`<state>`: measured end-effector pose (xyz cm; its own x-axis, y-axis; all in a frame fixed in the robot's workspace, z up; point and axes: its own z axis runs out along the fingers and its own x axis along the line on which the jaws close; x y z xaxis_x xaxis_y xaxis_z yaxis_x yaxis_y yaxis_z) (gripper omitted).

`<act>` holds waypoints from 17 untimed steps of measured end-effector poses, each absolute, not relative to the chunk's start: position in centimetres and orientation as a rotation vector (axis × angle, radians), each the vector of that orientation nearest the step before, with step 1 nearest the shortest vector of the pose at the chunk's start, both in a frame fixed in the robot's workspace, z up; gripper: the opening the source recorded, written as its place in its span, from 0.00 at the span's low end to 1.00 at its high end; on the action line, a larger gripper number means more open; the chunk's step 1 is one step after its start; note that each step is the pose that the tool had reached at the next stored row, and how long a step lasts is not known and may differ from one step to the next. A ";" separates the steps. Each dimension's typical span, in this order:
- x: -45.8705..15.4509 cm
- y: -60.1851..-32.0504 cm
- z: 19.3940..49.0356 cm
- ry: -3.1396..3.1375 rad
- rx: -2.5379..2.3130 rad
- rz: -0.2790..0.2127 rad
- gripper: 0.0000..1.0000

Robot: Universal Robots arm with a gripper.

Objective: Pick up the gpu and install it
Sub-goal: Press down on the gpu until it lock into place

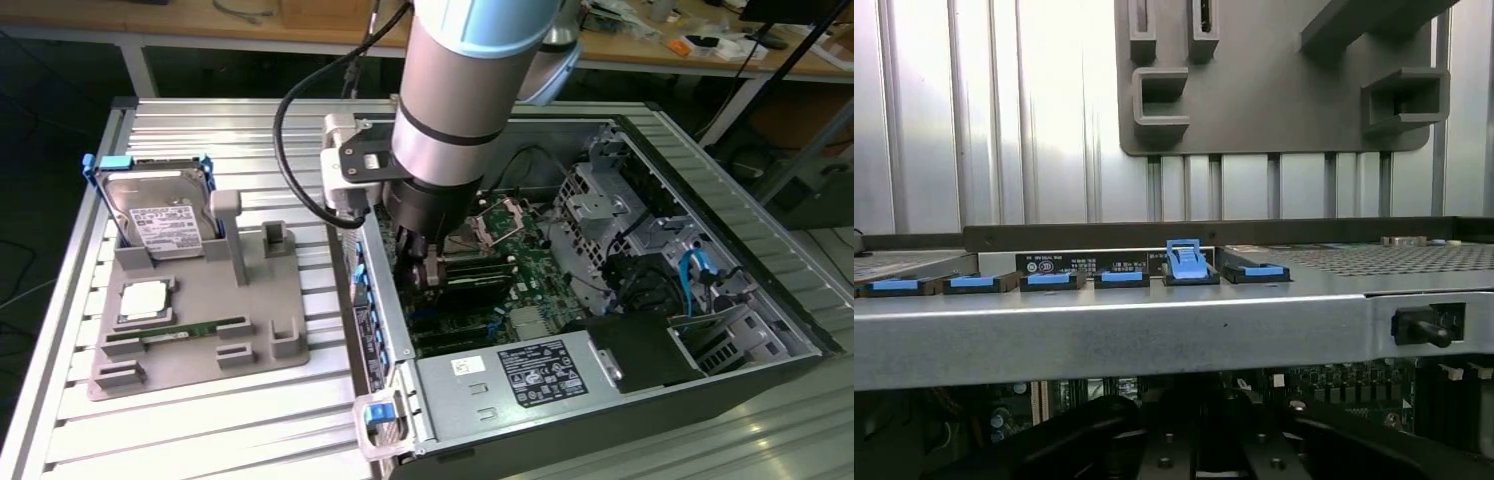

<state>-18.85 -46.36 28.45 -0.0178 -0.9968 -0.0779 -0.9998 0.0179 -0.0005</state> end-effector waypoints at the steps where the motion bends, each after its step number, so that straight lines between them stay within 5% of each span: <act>1: -18.4 -46.4 28.4 2.201 -2.162 0.084 0.10; 17: -15.6 -46.4 28.4 2.201 -2.161 0.084 0.10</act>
<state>-15.64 -46.36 28.40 -0.0178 -0.9968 -0.0779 -0.9998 0.0179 -0.0004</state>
